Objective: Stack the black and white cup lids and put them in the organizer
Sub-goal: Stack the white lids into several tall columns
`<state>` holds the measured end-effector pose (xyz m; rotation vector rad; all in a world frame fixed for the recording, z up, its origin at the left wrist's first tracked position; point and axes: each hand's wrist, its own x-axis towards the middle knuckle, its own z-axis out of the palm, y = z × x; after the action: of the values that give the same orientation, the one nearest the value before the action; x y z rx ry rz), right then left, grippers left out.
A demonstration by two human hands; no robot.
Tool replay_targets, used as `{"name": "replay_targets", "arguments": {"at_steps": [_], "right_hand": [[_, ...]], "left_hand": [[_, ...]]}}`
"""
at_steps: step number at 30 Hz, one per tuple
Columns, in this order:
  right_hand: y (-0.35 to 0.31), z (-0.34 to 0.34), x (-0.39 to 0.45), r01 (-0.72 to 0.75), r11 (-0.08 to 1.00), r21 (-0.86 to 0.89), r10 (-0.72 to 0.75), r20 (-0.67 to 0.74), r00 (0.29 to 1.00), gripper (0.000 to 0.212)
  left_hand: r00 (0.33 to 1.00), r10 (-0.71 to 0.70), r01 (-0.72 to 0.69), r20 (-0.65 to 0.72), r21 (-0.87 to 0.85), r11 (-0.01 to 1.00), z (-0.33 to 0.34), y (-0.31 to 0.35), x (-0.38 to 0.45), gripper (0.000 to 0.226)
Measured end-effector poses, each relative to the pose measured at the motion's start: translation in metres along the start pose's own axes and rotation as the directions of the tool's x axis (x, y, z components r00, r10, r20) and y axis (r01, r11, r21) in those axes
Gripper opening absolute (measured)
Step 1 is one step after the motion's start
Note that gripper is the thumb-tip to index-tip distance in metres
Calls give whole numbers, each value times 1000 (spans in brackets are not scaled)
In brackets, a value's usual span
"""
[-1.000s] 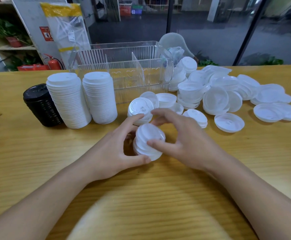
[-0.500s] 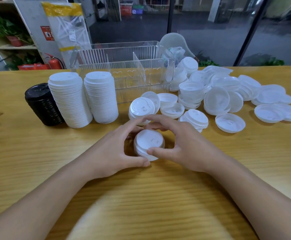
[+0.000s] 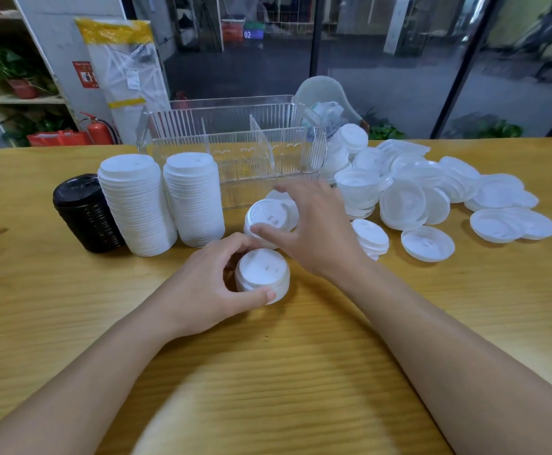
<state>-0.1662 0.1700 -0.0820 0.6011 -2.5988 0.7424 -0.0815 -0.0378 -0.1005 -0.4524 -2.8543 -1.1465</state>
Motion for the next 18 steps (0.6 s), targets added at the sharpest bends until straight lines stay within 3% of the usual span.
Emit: {"name": "replay_targets", "arguments": {"at_steps": [4, 11, 14, 16, 18], "right_hand": [[-2, 12, 4, -16, 994, -106, 7, -88, 996, 76], [5, 12, 1, 43, 991, -130, -53, -75, 996, 73], [8, -4, -6, -8, 994, 111, 19, -103, 994, 62], [14, -21, -14, -71, 925, 373, 84, -19, 996, 57], [21, -36, -25, -113, 878, 464, 74, 102, 992, 57]], "left_hand": [[999, -23, 22, 34, 24, 999, -1, -7, 2, 60], [998, -1, 0, 62, 12, 1000, -6, -7, 2, 67], [998, -2, 1, 66, 17, 1000, -7, -6, 2, 69], [998, 0, -1, 56, 16, 1000, -5, -5, 2, 70], [999, 1, -2, 51, 9, 1000, -4, -4, 3, 70]]}}
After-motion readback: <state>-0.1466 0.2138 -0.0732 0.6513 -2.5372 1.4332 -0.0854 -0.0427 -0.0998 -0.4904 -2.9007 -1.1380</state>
